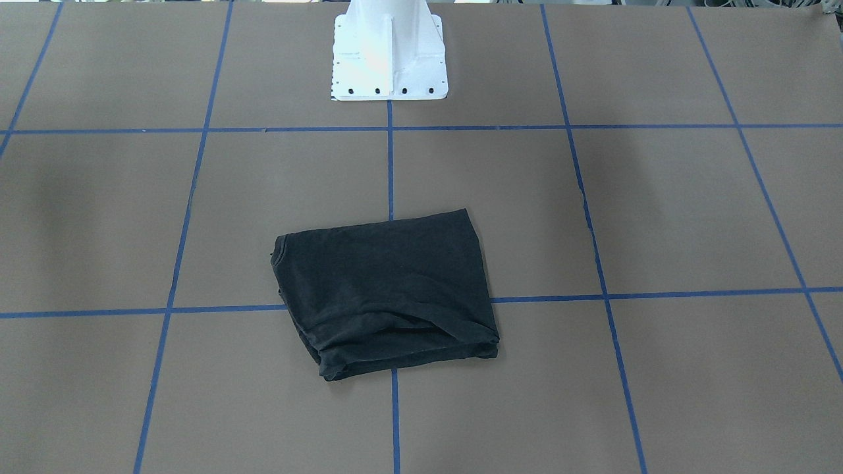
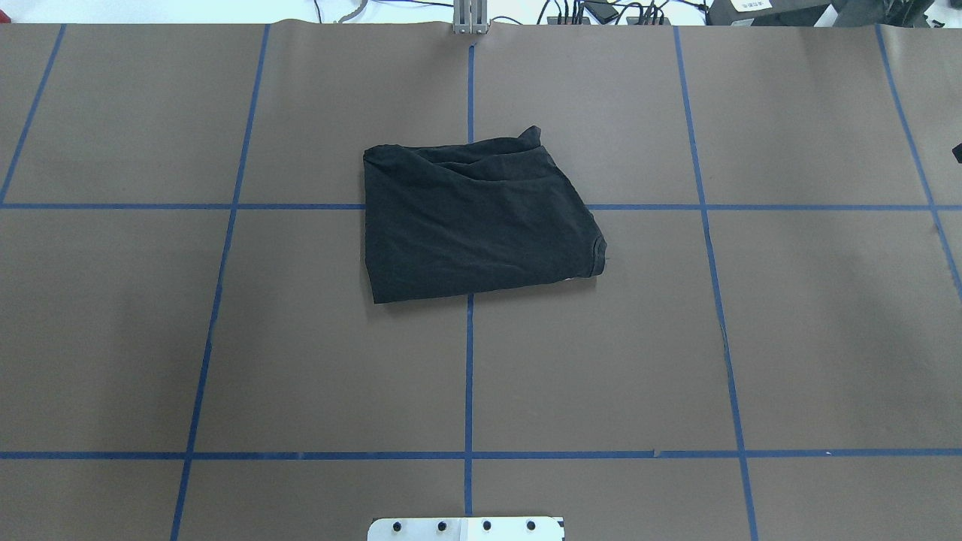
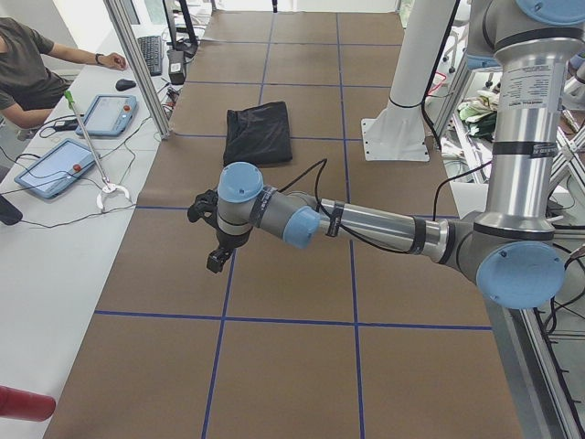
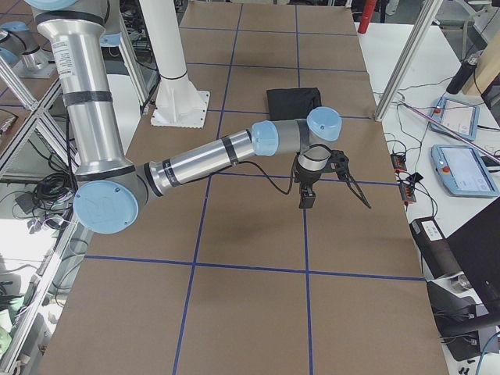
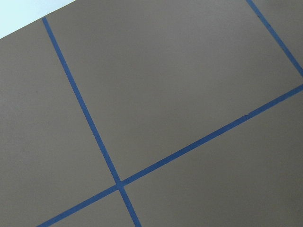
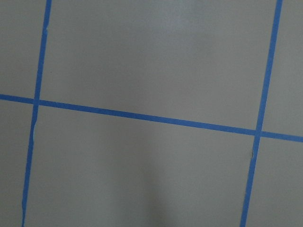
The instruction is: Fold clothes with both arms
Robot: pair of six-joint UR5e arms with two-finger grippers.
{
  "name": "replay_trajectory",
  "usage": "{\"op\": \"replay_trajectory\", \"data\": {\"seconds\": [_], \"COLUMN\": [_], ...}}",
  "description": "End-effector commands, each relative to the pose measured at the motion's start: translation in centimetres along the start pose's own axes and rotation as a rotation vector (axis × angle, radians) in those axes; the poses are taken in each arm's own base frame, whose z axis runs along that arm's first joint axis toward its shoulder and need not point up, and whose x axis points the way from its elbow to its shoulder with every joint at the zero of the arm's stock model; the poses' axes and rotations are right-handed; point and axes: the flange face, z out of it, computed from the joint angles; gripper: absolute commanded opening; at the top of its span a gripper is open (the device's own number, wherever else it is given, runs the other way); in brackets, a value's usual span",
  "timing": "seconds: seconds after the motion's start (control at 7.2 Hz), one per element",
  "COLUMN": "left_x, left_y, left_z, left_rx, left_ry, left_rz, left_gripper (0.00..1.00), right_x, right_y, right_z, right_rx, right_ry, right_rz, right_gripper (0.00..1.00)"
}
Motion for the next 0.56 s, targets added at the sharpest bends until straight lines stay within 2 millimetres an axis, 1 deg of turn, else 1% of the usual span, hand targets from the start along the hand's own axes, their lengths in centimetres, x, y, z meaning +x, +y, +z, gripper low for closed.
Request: {"op": "replay_trajectory", "data": {"seconds": [0.0,0.14,0.28,0.42], "left_x": [0.7,1.0,-0.6,-0.9], "left_y": [2.3,1.9,2.9,2.9], "left_z": [-0.5,-0.8,1.5,2.4], "left_rx": [-0.002,0.005,-0.036,-0.044], "left_ry": [-0.007,0.001,0.038,0.099], "left_rz": [0.005,0.005,-0.035,-0.057], "left_gripper": [1.0,1.0,1.0,1.0], "right_x": [-1.3,0.6,0.6,2.4], "right_y": [3.8,5.7,6.0,7.4], "right_z": [-1.6,-0.5,-0.6,1.1], "right_rx": [0.036,0.015,0.02,-0.022], "right_ry": [0.007,0.068,0.089,0.091], "right_rz": [-0.035,0.002,0.002,0.041], "right_gripper": [1.0,1.0,1.0,1.0]}}
